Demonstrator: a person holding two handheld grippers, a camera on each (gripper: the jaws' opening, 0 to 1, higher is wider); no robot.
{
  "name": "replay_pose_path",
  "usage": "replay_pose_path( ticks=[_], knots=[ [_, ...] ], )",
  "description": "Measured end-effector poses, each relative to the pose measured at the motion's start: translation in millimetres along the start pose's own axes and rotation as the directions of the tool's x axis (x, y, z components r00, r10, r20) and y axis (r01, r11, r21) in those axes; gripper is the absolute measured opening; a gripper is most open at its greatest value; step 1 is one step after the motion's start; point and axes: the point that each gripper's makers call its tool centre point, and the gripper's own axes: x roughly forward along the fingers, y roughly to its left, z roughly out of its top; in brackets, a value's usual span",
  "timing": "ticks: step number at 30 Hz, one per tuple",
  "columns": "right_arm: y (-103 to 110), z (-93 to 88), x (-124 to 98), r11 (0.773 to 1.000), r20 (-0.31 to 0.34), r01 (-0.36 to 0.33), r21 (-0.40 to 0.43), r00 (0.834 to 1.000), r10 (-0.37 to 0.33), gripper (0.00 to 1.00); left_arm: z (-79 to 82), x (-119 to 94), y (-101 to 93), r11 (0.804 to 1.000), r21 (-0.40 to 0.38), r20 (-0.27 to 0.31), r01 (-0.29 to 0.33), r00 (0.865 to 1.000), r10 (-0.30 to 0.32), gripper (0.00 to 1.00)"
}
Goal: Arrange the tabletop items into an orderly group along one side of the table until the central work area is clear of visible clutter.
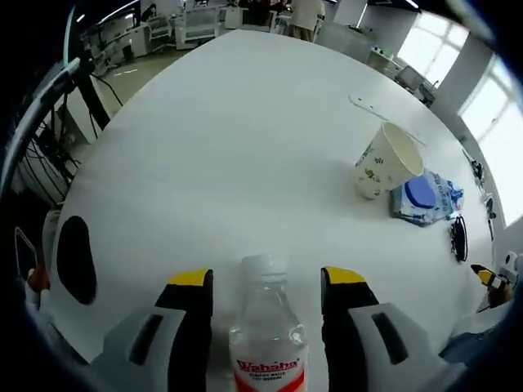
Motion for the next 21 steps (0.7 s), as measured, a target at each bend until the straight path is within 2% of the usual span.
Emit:
replay_pose_path(
  ticks=[3, 7, 10, 12, 17, 21],
  knots=[
    [1, -2.5, 1, 1.000, -0.008, -0.004, 0.001, 1.000, 0.004, 0.52, -4.1, 4, -2.7, 1.000, 0.020, -0.023, 0.009, 1.000, -0.009, 0.50],
    [0, -6.2, 0, 1.000, -0.015, -0.001, 0.004, 1.000, 0.001, 0.51, -8.5, 8, -0.5, 0.999, 0.031, -0.039, -0.010, 0.999, 0.011, 0.47],
    [-3, -6.9, 0, 1.000, -0.016, 0.003, 0.011, 1.000, -0.003, 0.51, -8.9, 9, 1.3, 0.999, 0.038, -0.040, -0.020, 0.999, 0.022, 0.40],
    [-3, -6.5, 0, 1.000, -0.012, 0.001, 0.020, 1.000, -0.001, 0.51, -8.3, 9, 5.0, 0.996, 0.076, -0.040, -0.038, 0.998, 0.041, 0.36],
    [-1, -6.9, 3, 1.000, -0.021, -0.004, 0.010, 1.000, 0.005, 0.50, -4.6, 11, 5.8, 0.997, 0.066, -0.036, -0.034, 0.999, 0.037, 0.27],
    [2, -6.0, 4, 1.000, -0.020, -0.014, 0.000, 1.000, 0.014, 0.50, -3.8, 11, 4.9, 0.998, 0.048, -0.028, -0.040, 0.999, 0.041, 0.24]
  ],
)
